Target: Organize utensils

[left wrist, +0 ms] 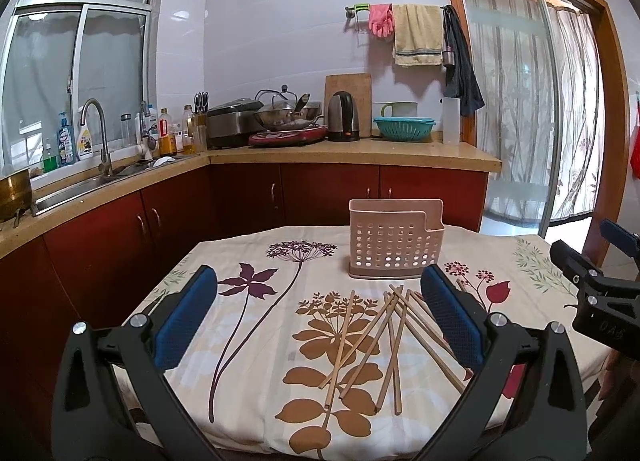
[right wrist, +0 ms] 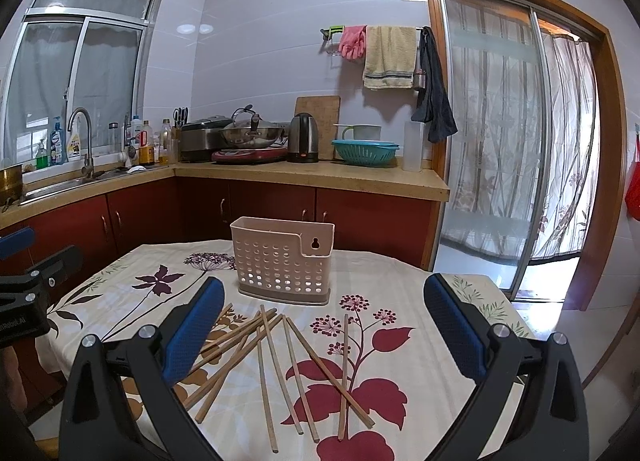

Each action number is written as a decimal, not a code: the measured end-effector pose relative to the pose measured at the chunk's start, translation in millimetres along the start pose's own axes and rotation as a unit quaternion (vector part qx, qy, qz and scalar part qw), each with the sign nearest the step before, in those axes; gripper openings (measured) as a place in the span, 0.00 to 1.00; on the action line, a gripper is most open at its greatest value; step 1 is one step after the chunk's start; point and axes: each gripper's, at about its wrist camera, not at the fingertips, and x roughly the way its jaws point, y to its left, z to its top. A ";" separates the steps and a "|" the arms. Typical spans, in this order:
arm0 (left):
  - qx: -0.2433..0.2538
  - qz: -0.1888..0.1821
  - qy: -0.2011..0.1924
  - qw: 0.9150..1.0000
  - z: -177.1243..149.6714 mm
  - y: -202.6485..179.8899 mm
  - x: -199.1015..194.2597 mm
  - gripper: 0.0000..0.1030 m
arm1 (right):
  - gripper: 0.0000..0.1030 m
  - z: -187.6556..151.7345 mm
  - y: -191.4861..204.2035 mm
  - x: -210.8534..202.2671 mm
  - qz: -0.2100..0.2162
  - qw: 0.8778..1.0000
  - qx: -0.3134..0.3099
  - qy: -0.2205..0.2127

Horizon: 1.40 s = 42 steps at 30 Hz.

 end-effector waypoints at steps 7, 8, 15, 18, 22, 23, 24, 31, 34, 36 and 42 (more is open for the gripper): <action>0.000 0.000 0.000 1.000 1.5 0.2 -0.3 0.97 | 0.95 0.3 0.0 0.0 0.000 1.000 0.000 0.000; 0.000 0.000 0.000 1.000 1.6 0.3 -0.3 0.97 | 0.95 0.4 -0.2 0.0 0.000 1.000 0.000 0.000; 0.001 0.000 0.000 1.000 1.3 0.5 0.7 0.97 | 0.95 0.4 0.0 0.0 0.000 1.000 0.000 0.000; 0.000 0.001 0.000 1.000 1.9 0.5 0.5 0.97 | 0.95 0.4 -0.1 -0.2 0.001 1.000 0.000 0.000; 0.001 0.001 0.001 1.000 2.0 0.6 1.0 0.97 | 0.95 0.1 0.2 0.0 0.001 1.000 0.000 0.000; 0.001 0.001 0.001 1.000 1.9 0.8 1.1 0.97 | 0.95 -0.1 0.4 0.1 0.000 1.000 0.000 0.000; 0.001 0.001 0.000 1.000 1.5 0.7 1.0 0.96 | 0.95 -0.2 0.3 0.1 0.000 1.000 0.000 0.000; 0.001 0.000 0.000 1.000 0.6 0.1 1.1 0.96 | 0.95 1.2 0.3 -1.1 0.002 1.000 0.001 -0.002; 0.001 0.000 0.000 1.000 0.2 0.1 1.1 0.97 | 0.95 4.2 1.0 -1.9 0.002 1.000 0.000 -0.003; 0.001 0.001 0.000 1.000 0.2 0.4 1.0 0.97 | 0.95 3.8 1.2 -1.9 0.002 1.000 0.000 -0.003; 0.001 0.001 0.004 1.000 -2.5 1.3 4.4 0.97 | 0.95 2.1 2.6 2.9 0.010 1.000 0.002 0.002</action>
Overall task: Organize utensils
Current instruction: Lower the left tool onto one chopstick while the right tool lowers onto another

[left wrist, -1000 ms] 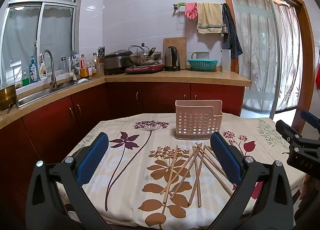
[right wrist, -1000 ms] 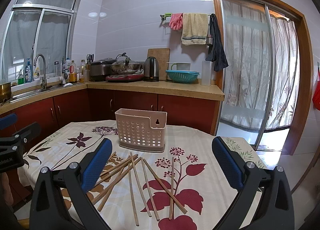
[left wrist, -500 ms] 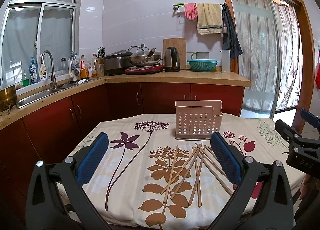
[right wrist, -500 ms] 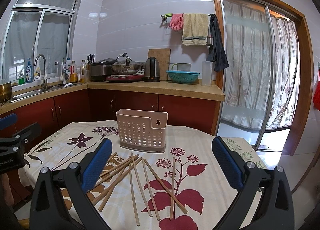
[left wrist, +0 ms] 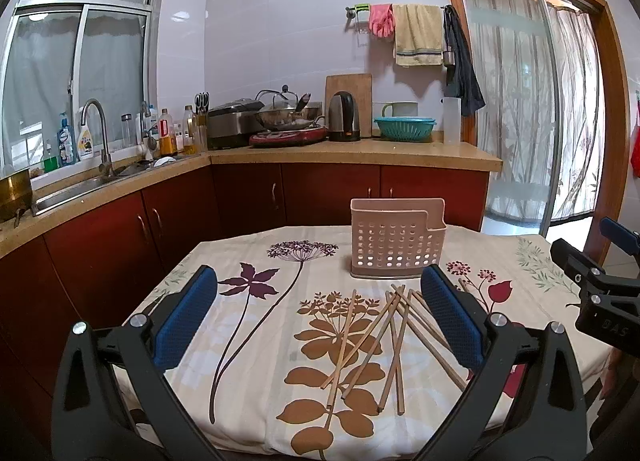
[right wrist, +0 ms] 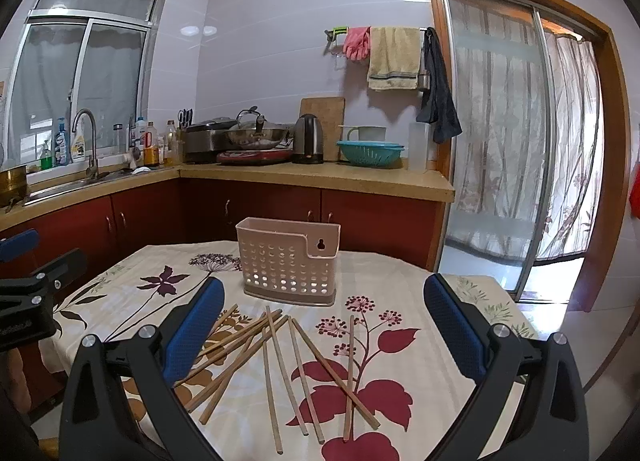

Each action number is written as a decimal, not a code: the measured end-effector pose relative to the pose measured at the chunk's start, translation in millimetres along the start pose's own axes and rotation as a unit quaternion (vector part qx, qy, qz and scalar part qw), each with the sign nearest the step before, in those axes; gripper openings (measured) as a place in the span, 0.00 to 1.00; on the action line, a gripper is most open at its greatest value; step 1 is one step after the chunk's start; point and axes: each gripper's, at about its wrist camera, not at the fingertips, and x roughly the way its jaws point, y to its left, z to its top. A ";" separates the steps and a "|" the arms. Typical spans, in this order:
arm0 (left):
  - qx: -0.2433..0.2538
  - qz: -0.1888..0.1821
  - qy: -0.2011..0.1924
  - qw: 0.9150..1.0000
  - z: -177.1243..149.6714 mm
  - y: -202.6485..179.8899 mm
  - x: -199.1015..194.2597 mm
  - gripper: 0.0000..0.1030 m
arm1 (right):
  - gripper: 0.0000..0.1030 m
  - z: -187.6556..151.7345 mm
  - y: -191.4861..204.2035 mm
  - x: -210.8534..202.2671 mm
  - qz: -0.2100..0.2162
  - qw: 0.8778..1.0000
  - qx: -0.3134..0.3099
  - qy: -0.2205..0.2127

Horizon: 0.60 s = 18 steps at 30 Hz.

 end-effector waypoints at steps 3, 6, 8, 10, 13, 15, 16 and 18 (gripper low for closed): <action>-0.001 -0.001 0.010 1.000 -5.7 2.9 9.2 0.96 | 0.95 -9.5 -0.1 7.2 0.011 1.000 0.001 0.004; 0.002 -0.003 0.020 1.000 -18.0 5.6 23.1 0.96 | 0.95 -25.3 -1.1 17.4 0.022 1.000 0.003 0.010; 0.006 -0.004 0.037 0.999 -28.8 6.1 34.8 0.96 | 0.95 -37.4 -1.2 24.9 0.028 0.999 0.003 0.016; 0.007 -0.006 0.057 0.998 -41.7 8.1 47.3 0.96 | 0.94 -50.7 -1.0 33.2 0.036 0.999 0.001 0.023; 0.009 -0.009 0.078 0.997 -58.9 10.4 60.4 0.96 | 0.94 -69.4 1.1 43.8 0.049 0.998 -0.005 0.040; 0.015 -0.008 0.088 0.996 -70.9 10.2 68.1 0.96 | 0.93 -80.5 2.9 47.7 0.056 0.997 -0.015 0.044; 0.018 -0.007 0.091 0.996 -75.2 10.0 70.7 0.95 | 0.93 -86.0 3.9 49.3 0.059 0.997 -0.020 0.045; 0.025 -0.006 0.102 0.994 -85.2 8.8 79.0 0.93 | 0.90 -95.9 5.5 52.5 0.066 0.996 -0.028 0.050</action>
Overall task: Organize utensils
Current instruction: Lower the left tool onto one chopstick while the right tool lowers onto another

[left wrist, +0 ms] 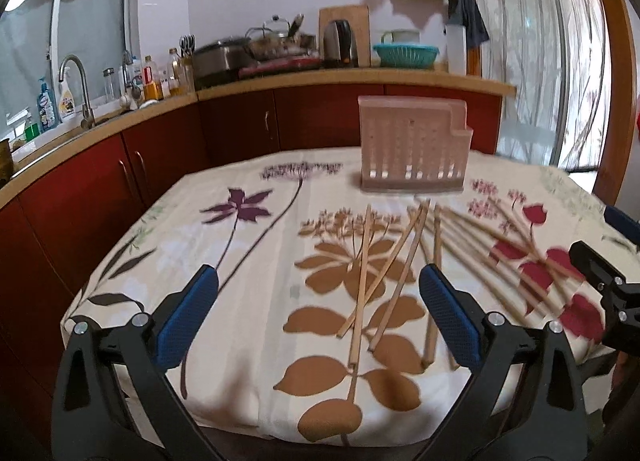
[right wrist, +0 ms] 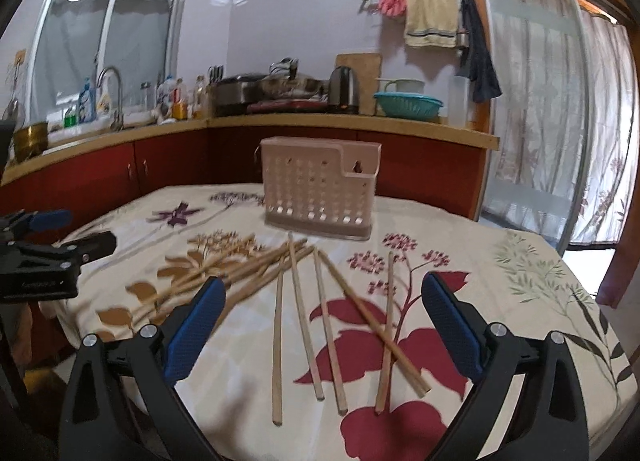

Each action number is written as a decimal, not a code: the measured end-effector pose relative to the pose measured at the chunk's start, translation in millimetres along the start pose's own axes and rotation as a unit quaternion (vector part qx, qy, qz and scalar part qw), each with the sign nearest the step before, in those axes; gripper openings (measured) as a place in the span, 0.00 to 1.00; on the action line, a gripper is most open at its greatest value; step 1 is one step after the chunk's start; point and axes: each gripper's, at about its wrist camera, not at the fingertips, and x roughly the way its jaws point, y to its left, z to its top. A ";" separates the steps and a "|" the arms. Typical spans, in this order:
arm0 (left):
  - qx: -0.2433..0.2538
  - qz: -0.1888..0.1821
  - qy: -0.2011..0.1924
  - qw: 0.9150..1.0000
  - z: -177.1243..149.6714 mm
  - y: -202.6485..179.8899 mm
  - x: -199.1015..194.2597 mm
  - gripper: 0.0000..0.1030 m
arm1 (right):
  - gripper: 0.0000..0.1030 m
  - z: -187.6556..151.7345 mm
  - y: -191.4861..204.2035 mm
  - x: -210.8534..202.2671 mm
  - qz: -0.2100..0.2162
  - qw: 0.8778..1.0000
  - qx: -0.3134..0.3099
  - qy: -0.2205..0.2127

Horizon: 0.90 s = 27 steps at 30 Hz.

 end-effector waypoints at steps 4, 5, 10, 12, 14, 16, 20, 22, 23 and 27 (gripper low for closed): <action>0.006 -0.006 0.023 1.000 -11.8 -1.3 15.7 0.84 | 0.53 -11.6 -2.6 10.0 0.019 1.000 -0.002 0.018; 0.006 -0.006 0.025 1.000 -14.0 -1.4 18.6 0.83 | 0.49 -14.6 -4.5 12.8 0.023 0.999 0.001 0.023; 0.013 0.000 0.039 0.999 -23.5 -2.8 30.4 0.80 | 0.30 -30.8 -8.9 24.4 0.055 0.998 0.006 0.040; 0.013 0.001 0.046 0.999 -27.0 -2.4 34.5 0.77 | 0.22 -36.5 -10.4 30.7 0.067 0.996 0.010 0.055; 0.014 0.002 0.050 0.999 -30.0 -3.0 37.8 0.77 | 0.20 -42.1 -11.9 36.3 0.072 0.995 0.013 0.069; 0.017 0.005 0.054 0.998 -31.5 -4.3 39.7 0.76 | 0.19 -46.5 -12.4 40.8 0.074 0.994 0.013 0.078; 0.022 0.009 0.056 0.998 -34.7 -6.7 42.4 0.75 | 0.16 -52.1 -13.3 47.1 0.074 0.993 0.011 0.092; 0.026 0.009 0.058 0.998 -35.7 -7.8 43.5 0.74 | 0.15 -55.6 -14.7 49.2 0.074 0.993 0.010 0.097; 0.027 0.009 0.058 0.998 -36.5 -8.3 44.0 0.74 | 0.14 -57.1 -15.5 51.3 0.073 0.992 0.012 0.099; 0.029 0.009 0.063 0.998 -39.3 -9.4 46.6 0.74 | 0.11 -59.1 -18.9 53.1 0.074 0.992 0.019 0.100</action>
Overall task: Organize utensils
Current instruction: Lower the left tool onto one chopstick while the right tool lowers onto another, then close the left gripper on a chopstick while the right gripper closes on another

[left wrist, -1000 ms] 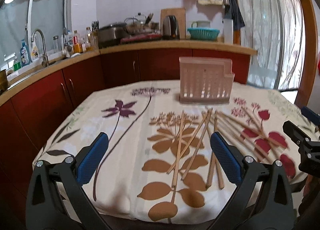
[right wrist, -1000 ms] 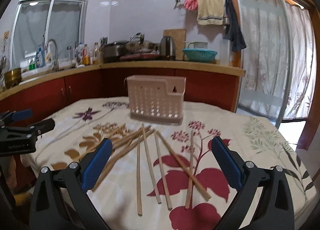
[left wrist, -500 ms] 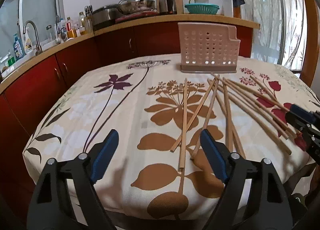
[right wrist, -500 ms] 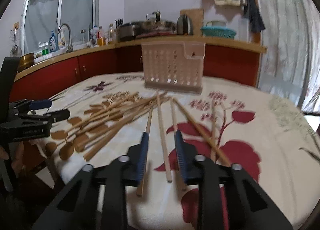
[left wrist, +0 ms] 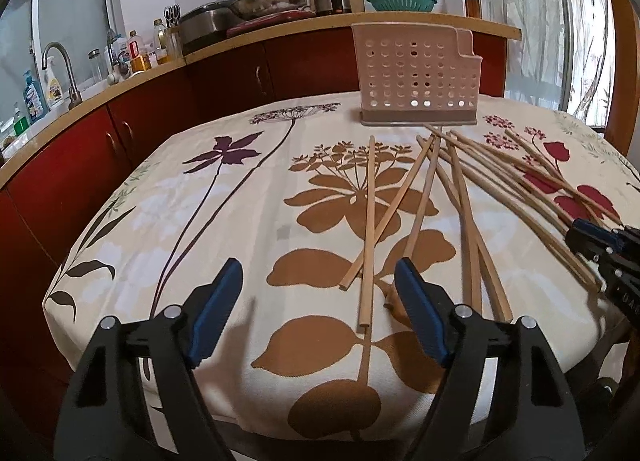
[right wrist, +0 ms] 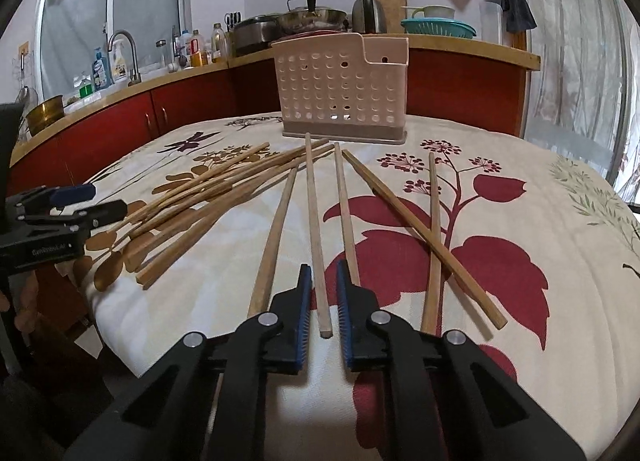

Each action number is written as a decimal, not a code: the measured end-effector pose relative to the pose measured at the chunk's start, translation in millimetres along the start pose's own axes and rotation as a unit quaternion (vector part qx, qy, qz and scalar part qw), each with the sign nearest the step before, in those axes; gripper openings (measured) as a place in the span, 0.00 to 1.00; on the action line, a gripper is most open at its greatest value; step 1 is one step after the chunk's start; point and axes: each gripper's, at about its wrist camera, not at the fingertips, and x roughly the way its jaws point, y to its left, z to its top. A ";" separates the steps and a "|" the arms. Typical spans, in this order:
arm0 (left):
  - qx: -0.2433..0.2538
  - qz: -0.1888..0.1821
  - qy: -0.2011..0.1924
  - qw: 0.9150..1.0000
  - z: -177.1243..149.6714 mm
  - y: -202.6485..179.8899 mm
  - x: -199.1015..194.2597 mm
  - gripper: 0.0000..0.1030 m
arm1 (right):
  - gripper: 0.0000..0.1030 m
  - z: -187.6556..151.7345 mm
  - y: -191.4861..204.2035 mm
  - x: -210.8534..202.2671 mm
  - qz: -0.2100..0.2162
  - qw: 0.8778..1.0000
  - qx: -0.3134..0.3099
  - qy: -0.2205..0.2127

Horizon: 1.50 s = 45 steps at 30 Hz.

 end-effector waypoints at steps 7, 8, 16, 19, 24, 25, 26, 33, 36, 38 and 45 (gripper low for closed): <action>0.000 -0.005 0.012 1.000 -6.1 1.1 7.1 0.64 | 0.08 0.8 0.6 1.0 0.003 1.000 0.000 -0.001; -0.002 -0.010 0.011 1.000 -6.6 1.7 7.0 0.61 | 0.08 0.9 0.9 1.0 0.003 1.000 0.000 -0.001; 0.023 -0.013 -0.009 1.000 -9.7 -8.1 4.1 0.44 | 0.08 1.1 0.5 0.9 0.003 1.000 0.000 -0.001; 0.037 -0.019 -0.011 0.999 -10.5 -15.2 5.4 0.35 | 0.08 1.1 0.7 0.8 0.004 1.000 0.000 -0.001; 0.041 -0.017 -0.010 0.999 -10.0 -20.8 10.1 0.24 | 0.08 1.3 0.9 0.7 0.003 1.000 0.001 -0.001; 0.035 -0.022 -0.008 0.999 -9.6 -19.8 11.6 0.20 | 0.08 1.2 0.9 0.6 0.004 1.000 0.001 -0.001; 0.031 -0.023 -0.007 0.999 -9.3 -19.2 12.3 0.19 | 0.08 1.4 0.7 0.9 0.005 1.000 0.002 -0.001; 0.025 -0.011 -0.012 1.000 -12.6 -19.0 14.7 0.18 | 0.08 2.3 1.0 1.1 0.005 1.000 0.003 -0.003; 0.022 -0.009 -0.018 1.000 -13.7 -17.7 14.2 0.16 | 0.08 2.1 0.8 0.8 0.005 1.000 0.003 -0.003; 0.017 -0.011 -0.018 1.000 -14.5 -16.0 15.0 0.13 | 0.08 2.3 0.9 1.3 0.005 1.000 0.003 -0.002; 0.014 -0.017 -0.022 1.000 -16.2 -14.5 13.7 0.11 | 0.08 2.4 0.8 1.4 0.004 1.000 0.004 -0.003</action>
